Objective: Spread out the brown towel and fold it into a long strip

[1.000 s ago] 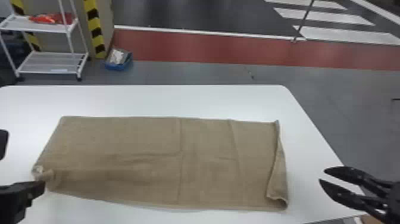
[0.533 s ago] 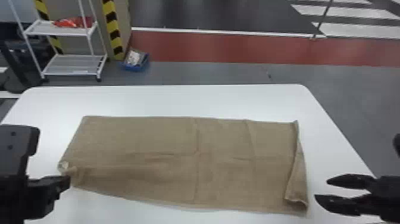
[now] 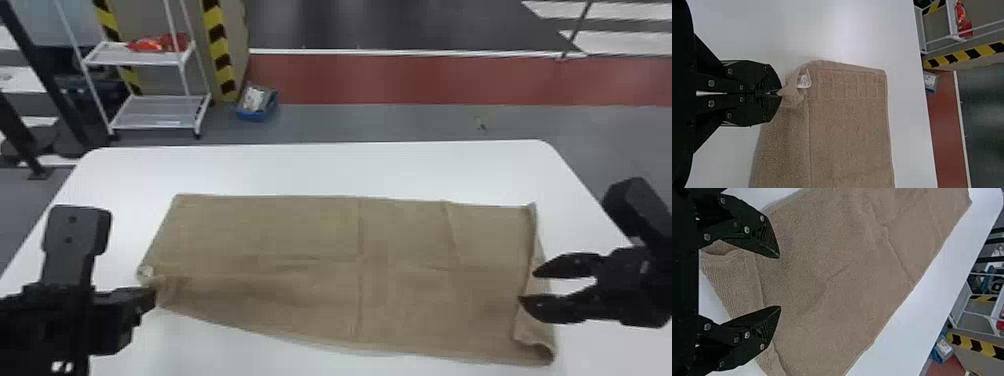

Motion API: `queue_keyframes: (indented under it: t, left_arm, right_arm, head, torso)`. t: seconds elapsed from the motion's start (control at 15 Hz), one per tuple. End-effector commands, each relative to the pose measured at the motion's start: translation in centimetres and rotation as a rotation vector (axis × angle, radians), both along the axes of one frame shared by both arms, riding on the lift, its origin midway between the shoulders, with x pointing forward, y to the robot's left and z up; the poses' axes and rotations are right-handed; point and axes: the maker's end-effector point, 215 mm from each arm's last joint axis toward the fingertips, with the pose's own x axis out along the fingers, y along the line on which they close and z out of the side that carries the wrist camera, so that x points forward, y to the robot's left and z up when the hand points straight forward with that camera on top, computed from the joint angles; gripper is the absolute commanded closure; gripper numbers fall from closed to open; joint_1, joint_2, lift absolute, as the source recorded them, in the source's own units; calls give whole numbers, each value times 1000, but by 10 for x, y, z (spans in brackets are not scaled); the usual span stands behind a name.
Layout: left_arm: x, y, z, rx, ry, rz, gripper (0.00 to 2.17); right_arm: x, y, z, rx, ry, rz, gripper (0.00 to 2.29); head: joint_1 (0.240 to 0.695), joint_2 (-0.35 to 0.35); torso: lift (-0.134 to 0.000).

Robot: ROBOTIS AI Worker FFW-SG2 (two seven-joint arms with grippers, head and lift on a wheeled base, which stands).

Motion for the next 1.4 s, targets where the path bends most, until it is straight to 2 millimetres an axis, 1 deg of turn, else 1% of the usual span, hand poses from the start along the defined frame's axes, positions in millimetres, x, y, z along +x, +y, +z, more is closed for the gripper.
queue_keyframes:
  t: [0.0,0.13,0.27,0.33,0.47,0.8,1.07,1.13,1.27,1.33]
  left_arm:
    - [-1,1,-2,3,8,2,1831]
    - [0,1,-2,4,8,2,1831]
    - [3,1,-1,13,4,3,1831]
    - [4,1,-1,13,5,3,1831]
    - [4,2,-2,13,6,4,1831]
    - [5,1,-3,10,10,2,1831]
    - [4,0,-3,11,10,1,1831]
    - [4,1,-3,12,10,2,1831]
    - [3,0,-4,12,11,1,1831]
    - [4,0,-3,12,10,0,1831]
  right_arm:
    - [-4,13,-18,-17,41,40,508]
    - [-13,18,-32,-21,74,55,508]
    - [-21,20,-41,-26,86,76,512]
    - [-25,17,-46,-28,99,71,620]
    - [-32,13,-50,-31,110,70,616]
    - [-37,4,-54,-52,123,67,620]
    - [-41,-4,-65,-60,152,54,623]
    - [-41,-4,-65,-60,150,54,684]
    - [-41,-3,-64,-60,150,56,711]
    - [-40,-3,-64,-61,147,55,768]
  head:
    - [695,-2]
    - [695,10]
    - [695,25]
    - [695,27]
    - [695,28]
    - [695,15]
    - [695,1]
    - [695,-1]
    - [695,-5]
    - [695,-5]
  torso:
    - [-125]
    - [-125]
    - [-125]
    - [-125]
    - [-125]
    - [-125]
    - [-125]
    - [-125]
    - [-125]
    - [-125]
